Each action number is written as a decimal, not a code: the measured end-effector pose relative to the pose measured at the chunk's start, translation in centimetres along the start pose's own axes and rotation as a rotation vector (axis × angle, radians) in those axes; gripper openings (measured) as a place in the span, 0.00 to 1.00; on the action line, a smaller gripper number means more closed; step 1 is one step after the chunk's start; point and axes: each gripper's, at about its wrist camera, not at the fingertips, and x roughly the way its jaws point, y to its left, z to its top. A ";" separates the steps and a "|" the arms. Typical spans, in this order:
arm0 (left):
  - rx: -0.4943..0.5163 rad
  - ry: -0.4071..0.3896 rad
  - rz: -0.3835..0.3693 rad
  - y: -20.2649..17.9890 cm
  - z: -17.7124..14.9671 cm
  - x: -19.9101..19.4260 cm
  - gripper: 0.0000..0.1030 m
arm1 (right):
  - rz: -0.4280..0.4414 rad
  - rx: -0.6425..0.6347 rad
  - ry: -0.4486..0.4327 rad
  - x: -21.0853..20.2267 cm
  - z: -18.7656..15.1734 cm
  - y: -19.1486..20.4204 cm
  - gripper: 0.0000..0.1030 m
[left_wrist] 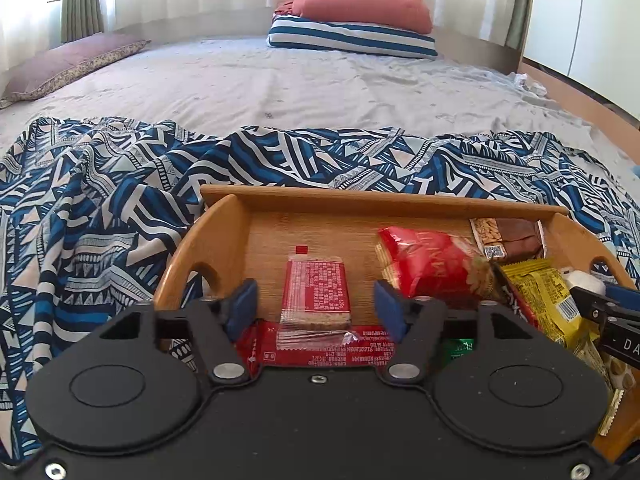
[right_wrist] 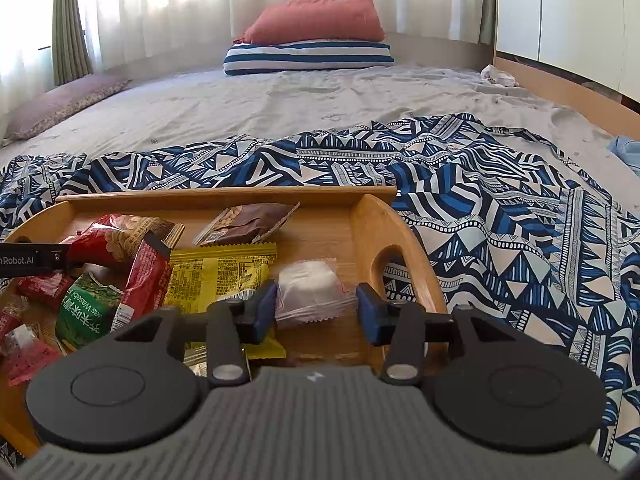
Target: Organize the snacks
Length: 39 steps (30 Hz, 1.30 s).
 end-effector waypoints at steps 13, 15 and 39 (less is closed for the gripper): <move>-0.025 -0.031 0.002 0.8 0.3 -3.9 0.88 | -0.003 -0.016 -0.062 -3.3 1.5 0.6 0.81; -0.010 -0.032 0.014 0.6 0.2 -4.6 0.88 | -0.002 -0.014 -0.070 -3.9 1.6 0.8 0.87; 0.085 -0.095 -0.006 -1.3 -3.6 -15.3 0.98 | -0.021 0.034 -0.105 -11.8 -1.2 -0.5 1.00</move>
